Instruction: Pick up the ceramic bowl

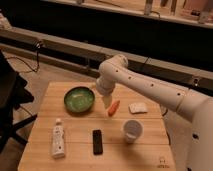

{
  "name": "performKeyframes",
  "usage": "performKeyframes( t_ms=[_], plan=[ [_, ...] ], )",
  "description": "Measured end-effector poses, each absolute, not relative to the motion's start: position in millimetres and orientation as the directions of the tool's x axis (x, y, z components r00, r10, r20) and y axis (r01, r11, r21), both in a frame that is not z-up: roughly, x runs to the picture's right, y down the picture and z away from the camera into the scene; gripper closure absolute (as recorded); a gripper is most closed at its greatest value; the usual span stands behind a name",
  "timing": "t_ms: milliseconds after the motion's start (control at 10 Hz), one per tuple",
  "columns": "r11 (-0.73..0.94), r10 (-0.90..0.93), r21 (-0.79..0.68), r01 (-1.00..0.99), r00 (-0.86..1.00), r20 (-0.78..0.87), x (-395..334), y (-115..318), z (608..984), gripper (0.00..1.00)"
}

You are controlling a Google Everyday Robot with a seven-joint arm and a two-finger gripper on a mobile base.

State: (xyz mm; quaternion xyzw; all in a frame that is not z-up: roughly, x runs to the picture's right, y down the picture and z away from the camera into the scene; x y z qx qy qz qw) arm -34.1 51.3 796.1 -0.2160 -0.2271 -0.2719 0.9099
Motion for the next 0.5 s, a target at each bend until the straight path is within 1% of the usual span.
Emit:
performKeyframes(
  t_ms=[500],
  plan=[
    [0.739, -0.408, -0.262, 0.621, 0.721, 0.560, -38.9, 62.7, 810.3, 0.20]
  ],
)
